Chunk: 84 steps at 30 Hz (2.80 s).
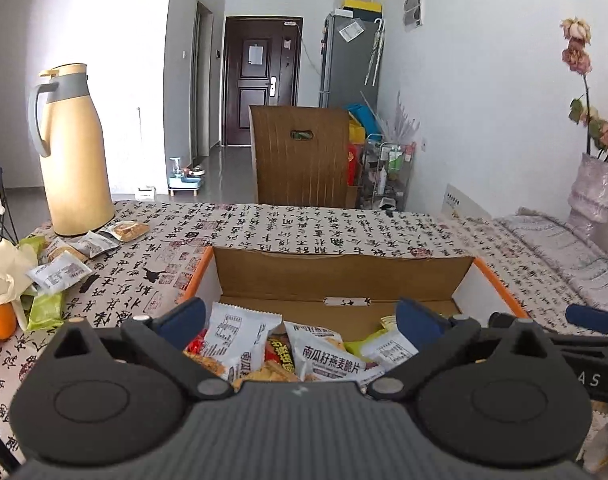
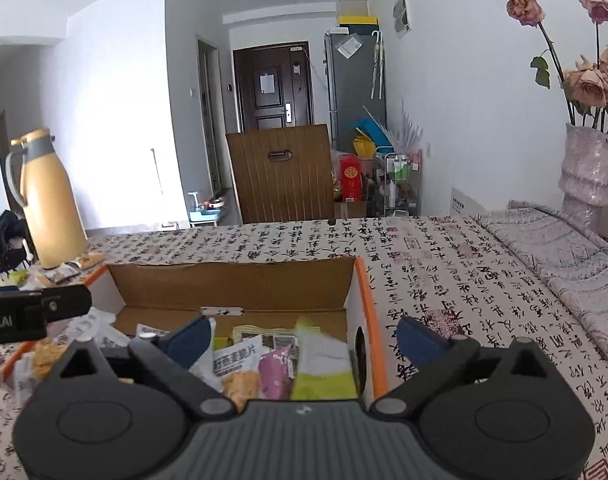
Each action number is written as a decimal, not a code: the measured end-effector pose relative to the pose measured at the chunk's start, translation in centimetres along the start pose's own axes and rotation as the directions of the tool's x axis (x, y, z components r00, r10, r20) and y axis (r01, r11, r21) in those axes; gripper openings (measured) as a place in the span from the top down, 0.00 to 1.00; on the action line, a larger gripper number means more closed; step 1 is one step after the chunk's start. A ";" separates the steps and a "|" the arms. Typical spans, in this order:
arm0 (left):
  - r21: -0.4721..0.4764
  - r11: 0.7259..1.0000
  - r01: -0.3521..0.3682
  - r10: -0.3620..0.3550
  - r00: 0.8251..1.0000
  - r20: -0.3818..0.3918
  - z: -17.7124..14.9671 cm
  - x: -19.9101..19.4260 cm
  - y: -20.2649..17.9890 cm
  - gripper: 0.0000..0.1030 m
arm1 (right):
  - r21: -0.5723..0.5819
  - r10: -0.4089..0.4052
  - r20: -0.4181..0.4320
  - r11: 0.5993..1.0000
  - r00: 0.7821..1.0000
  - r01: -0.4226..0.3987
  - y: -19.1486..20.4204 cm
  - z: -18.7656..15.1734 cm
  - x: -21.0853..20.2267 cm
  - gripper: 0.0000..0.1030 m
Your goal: Organize snacks
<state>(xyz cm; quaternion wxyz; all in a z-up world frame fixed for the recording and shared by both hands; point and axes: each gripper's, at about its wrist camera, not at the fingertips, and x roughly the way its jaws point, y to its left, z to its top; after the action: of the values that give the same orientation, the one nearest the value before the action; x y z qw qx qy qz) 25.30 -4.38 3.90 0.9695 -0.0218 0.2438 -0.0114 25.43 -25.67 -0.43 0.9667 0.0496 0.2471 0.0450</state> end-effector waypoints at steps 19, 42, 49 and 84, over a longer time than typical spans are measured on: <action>0.071 0.997 0.034 -0.038 0.998 0.056 -5.3 -11.0 1.1 0.00 | -0.020 0.056 -0.007 0.998 0.998 -0.056 1.2 -5.2 -10.4 0.00; 0.044 0.995 0.094 -0.088 0.990 -0.114 -14.5 -16.9 3.6 0.00 | -0.012 0.078 -0.141 0.997 0.987 -0.081 3.0 -14.0 -17.7 0.00; 0.023 0.995 0.095 -0.091 0.988 -0.126 -15.1 -17.5 4.0 0.00 | -0.014 0.070 -0.127 0.997 0.989 -0.073 3.2 -13.9 -18.7 0.00; 0.031 0.995 0.094 -0.090 0.989 -0.117 -15.4 -18.1 3.7 0.00 | -0.011 0.068 -0.124 0.998 0.990 -0.070 3.0 -14.0 -19.2 0.00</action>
<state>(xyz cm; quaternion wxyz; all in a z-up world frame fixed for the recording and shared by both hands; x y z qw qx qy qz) 2.15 -0.65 -1.29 0.9524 -0.0146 0.2980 -0.0618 1.71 -23.82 -3.23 0.9477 0.0480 0.3044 0.0832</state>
